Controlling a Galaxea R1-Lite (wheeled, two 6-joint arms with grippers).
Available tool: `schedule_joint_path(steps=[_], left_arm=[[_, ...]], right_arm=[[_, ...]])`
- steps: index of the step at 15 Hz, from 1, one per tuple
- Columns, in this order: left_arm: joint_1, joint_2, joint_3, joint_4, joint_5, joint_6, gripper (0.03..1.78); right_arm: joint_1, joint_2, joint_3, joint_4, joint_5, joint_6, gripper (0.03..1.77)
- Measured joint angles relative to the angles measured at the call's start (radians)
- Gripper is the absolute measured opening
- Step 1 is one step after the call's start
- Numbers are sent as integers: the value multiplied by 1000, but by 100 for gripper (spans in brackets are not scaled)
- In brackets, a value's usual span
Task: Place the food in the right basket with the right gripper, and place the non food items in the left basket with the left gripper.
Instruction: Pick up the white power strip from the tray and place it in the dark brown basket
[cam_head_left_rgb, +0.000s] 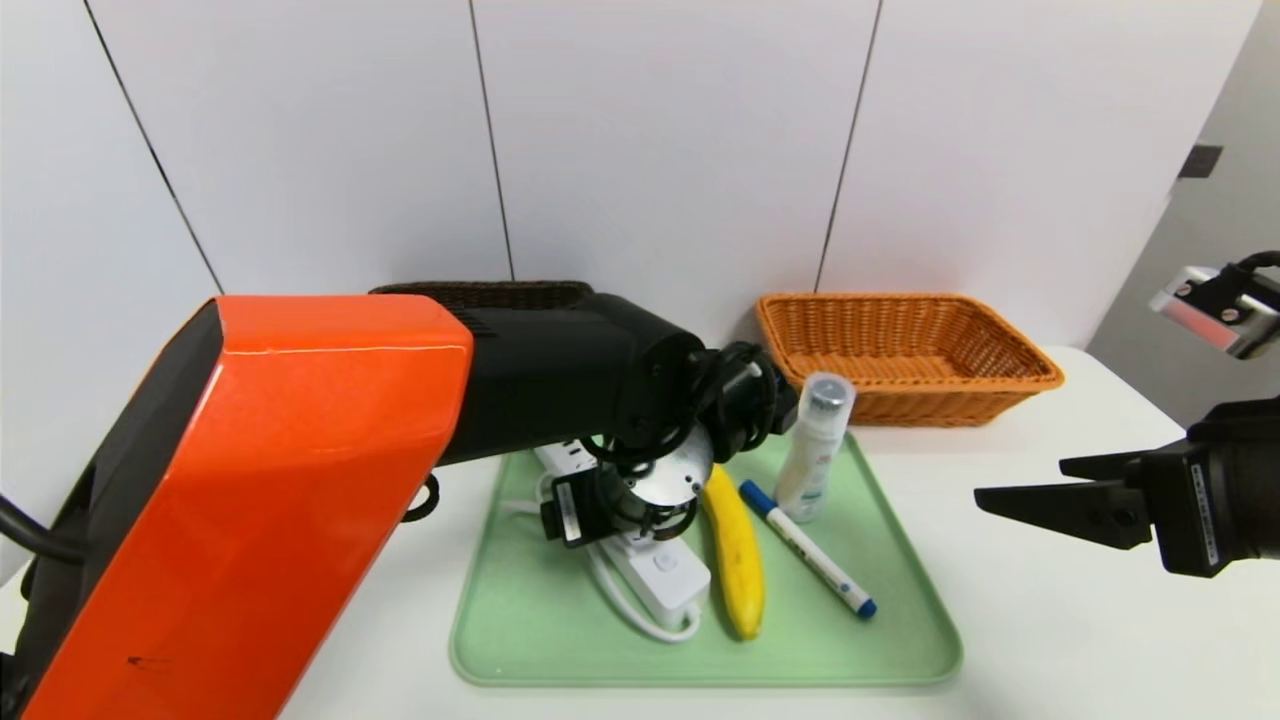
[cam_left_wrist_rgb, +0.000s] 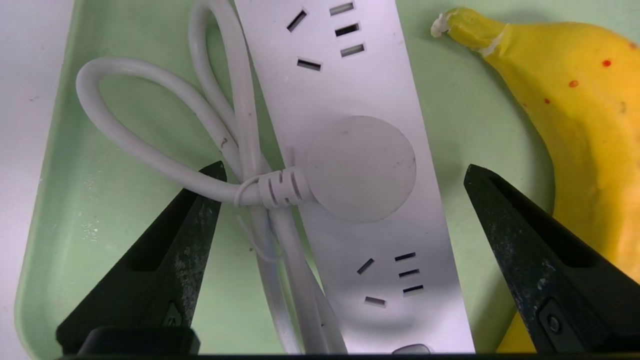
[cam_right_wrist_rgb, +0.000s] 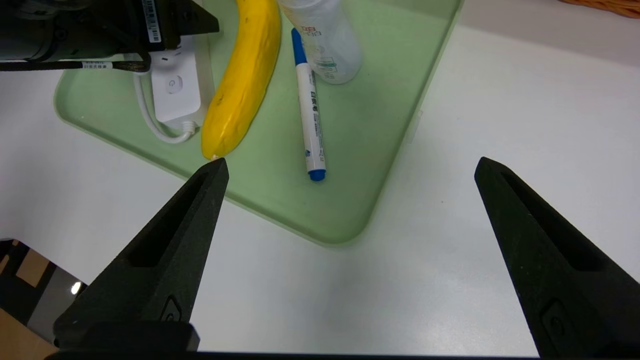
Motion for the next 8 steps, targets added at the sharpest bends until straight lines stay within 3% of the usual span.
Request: schedule_joint_path(steps=[8], left_arm=[[0, 5, 0, -1, 66, -1, 169]], right_arm=[[0, 3, 7, 0, 0, -1, 170]])
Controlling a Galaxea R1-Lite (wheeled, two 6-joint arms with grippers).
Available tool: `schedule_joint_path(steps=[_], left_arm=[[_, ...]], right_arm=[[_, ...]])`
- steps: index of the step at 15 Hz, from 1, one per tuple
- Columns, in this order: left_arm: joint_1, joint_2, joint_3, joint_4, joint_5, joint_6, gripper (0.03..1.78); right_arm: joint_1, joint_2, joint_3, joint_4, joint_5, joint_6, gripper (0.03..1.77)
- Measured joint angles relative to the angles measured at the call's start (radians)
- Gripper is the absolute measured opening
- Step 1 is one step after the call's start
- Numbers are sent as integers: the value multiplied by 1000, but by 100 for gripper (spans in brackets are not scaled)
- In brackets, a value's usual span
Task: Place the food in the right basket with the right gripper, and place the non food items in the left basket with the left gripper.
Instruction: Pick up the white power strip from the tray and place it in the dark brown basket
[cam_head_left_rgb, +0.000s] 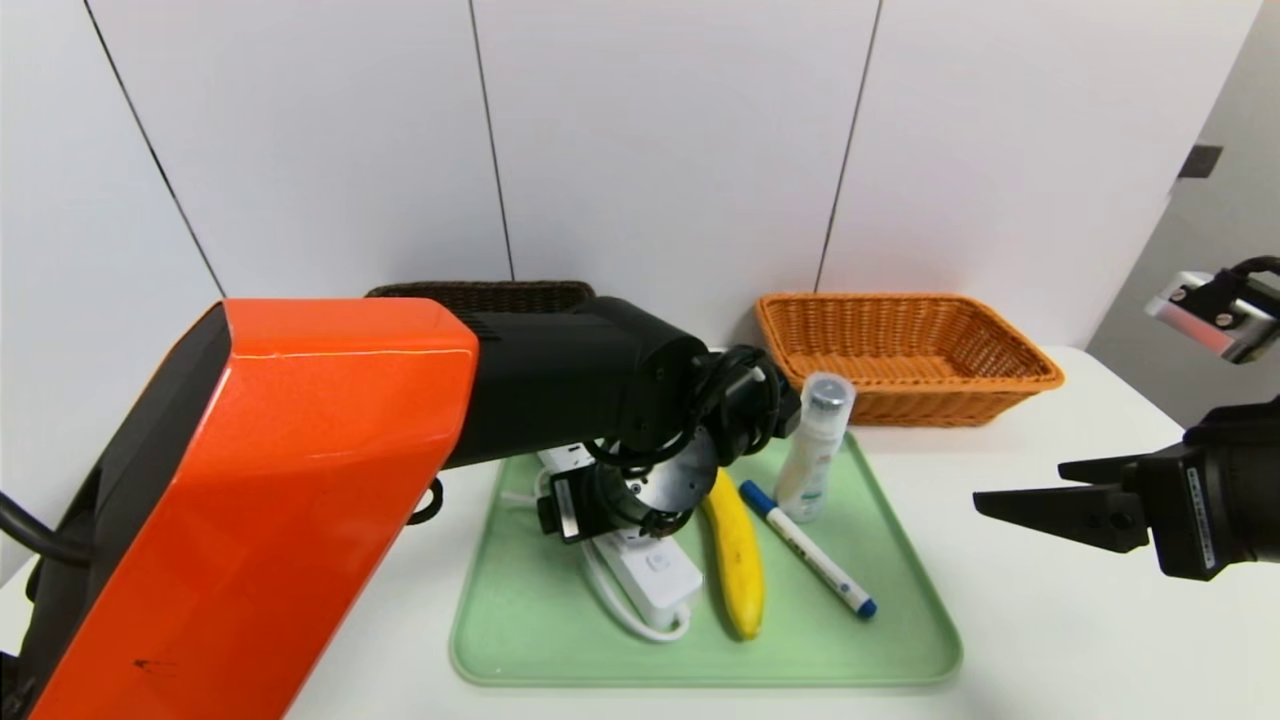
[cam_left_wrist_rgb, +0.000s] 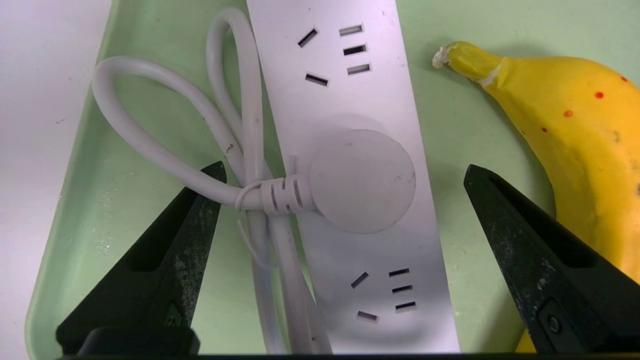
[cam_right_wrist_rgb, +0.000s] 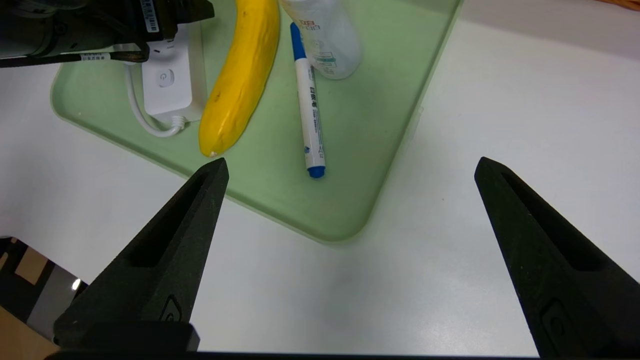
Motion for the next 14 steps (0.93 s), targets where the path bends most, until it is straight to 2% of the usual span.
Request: schedule_joint_path(steps=[9, 12, 14], left_arm=[[0, 19, 0, 6, 2, -5, 169], [0, 19, 0, 8, 2, -6, 120], [0, 20, 0, 9, 2, -6, 105]], right_arm=[[0, -2, 1, 0, 0, 0, 170], [1, -3, 1, 0, 0, 0, 170], [1, -4, 1, 0, 0, 1, 170]])
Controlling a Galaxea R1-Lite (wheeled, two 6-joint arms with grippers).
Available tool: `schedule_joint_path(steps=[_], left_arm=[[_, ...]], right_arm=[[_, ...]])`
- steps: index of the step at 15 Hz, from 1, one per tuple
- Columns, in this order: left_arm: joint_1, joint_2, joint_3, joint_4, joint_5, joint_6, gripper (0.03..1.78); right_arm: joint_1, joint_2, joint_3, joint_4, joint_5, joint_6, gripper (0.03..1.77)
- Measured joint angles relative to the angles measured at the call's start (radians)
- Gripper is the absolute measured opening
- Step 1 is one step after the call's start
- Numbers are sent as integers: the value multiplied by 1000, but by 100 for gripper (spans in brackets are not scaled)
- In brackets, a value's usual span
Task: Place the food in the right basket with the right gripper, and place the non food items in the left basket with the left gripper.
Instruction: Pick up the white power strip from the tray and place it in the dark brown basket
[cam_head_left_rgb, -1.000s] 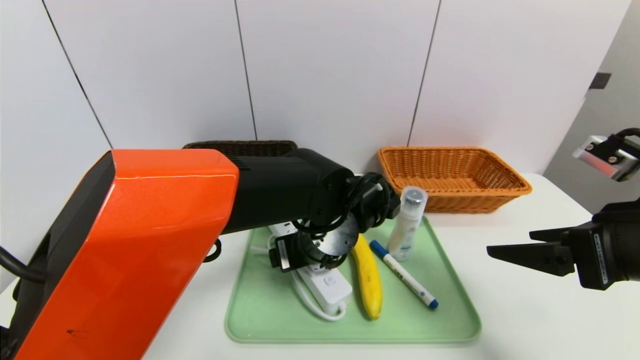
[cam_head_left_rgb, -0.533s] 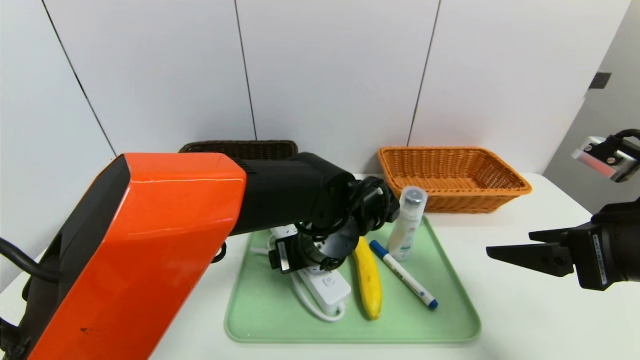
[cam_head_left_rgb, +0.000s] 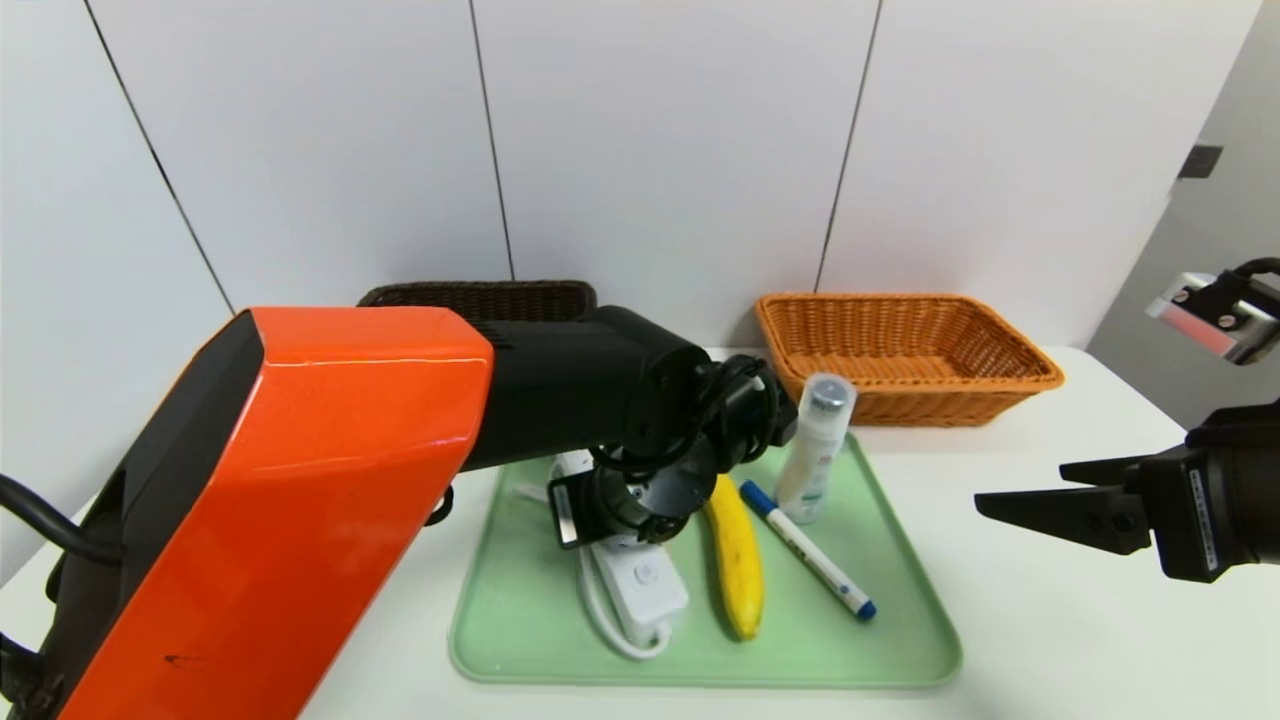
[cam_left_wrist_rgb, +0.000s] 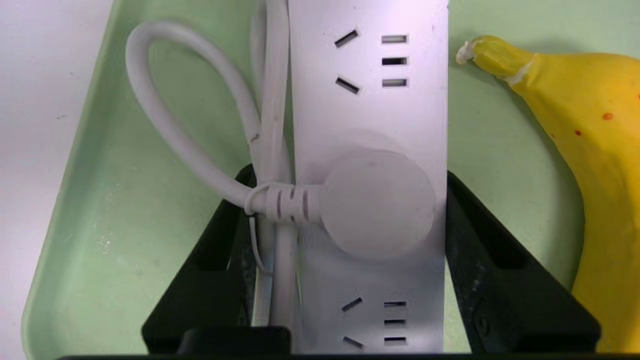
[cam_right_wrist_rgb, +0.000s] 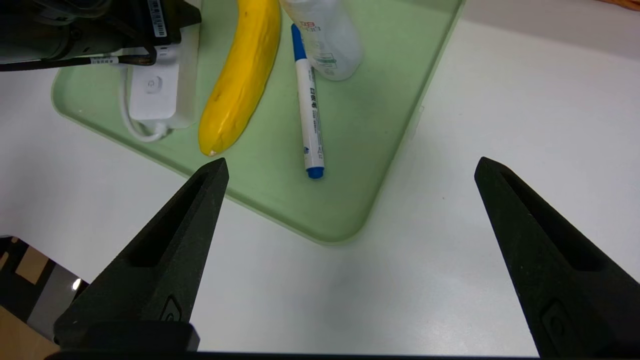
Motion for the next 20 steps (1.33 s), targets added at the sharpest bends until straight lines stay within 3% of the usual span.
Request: schedule_joint_path(steps=[20], left_arm=[[-6, -85, 13, 84, -2, 2, 86]], right_arm=[[-1, -2, 7, -1, 1, 1, 170]])
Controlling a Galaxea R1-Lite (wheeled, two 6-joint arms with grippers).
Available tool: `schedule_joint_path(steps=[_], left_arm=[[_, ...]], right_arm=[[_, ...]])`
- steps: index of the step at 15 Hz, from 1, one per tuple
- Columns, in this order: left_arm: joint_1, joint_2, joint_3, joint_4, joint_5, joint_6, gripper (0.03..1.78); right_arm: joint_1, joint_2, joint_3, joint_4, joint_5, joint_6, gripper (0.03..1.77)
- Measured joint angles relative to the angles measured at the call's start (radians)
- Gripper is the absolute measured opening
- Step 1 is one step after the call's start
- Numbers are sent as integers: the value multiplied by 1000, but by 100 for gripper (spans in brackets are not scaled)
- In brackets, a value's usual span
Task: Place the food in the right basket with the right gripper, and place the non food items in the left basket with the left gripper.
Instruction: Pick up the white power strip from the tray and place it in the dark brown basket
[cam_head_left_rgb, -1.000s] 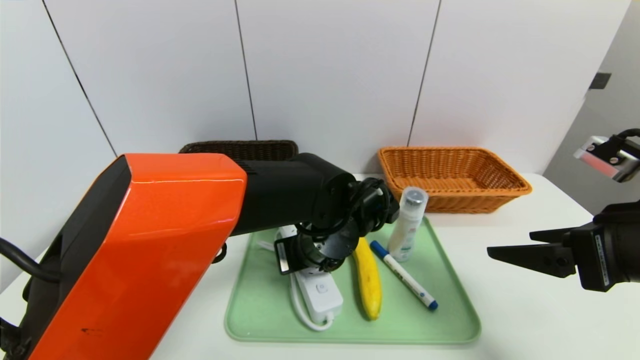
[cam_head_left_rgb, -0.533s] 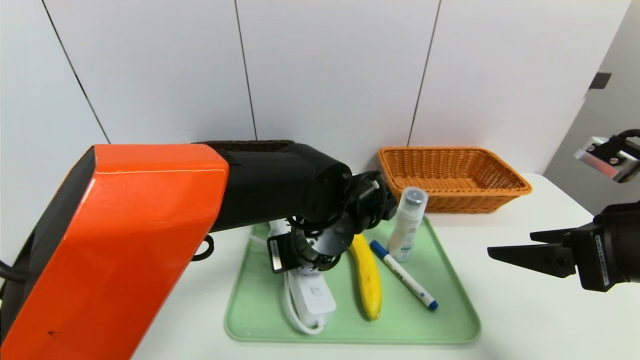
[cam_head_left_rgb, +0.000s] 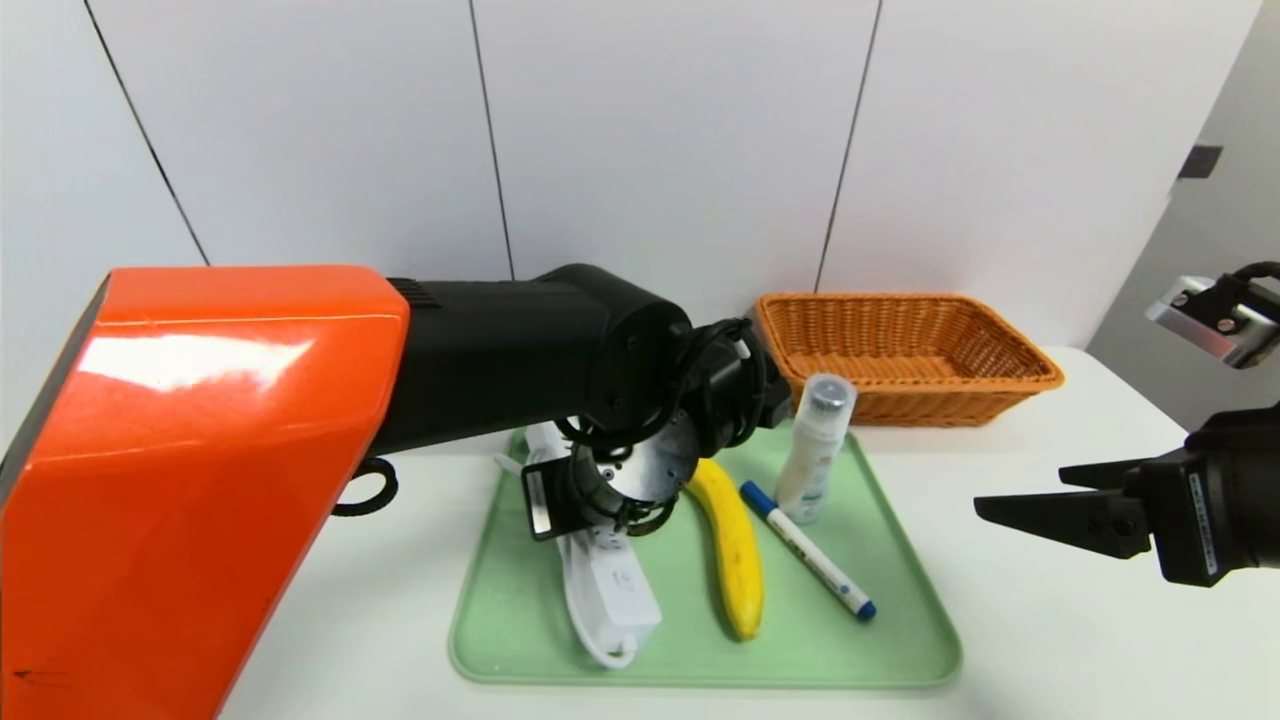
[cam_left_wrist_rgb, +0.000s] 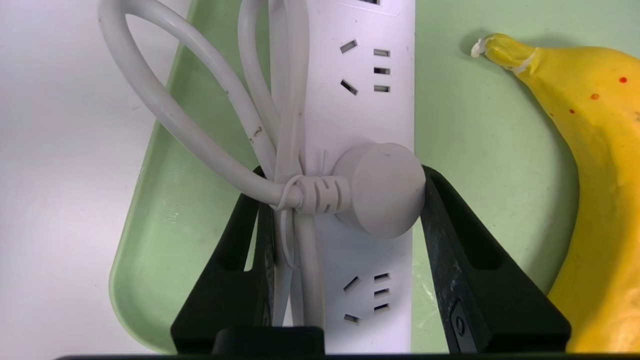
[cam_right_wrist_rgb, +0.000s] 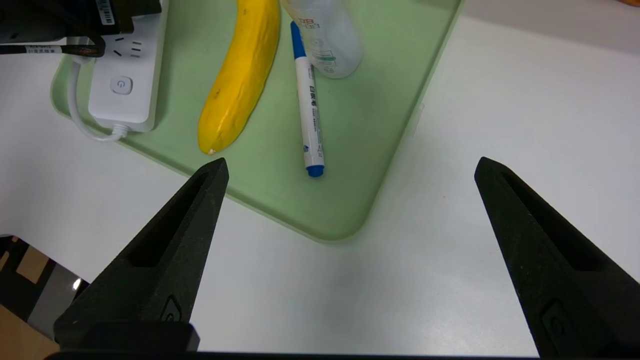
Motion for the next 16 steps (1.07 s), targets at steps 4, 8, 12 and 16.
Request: schedule_joint_path(steps=[4, 8, 12, 16], left_arm=[[-4, -23, 0, 5, -1, 9, 86], [-26, -71, -1, 28, -1, 20, 86], [-50, -129, -2, 37, -2, 54, 86], [-83, -193, -3, 38, -3, 108, 86]], right_arm=[[0, -2, 0, 1, -1, 3, 170], [-1, -4, 1, 0, -2, 3, 170], [-3, -4, 3, 1, -2, 5, 170], [-11, -4, 3, 0, -2, 5, 170]])
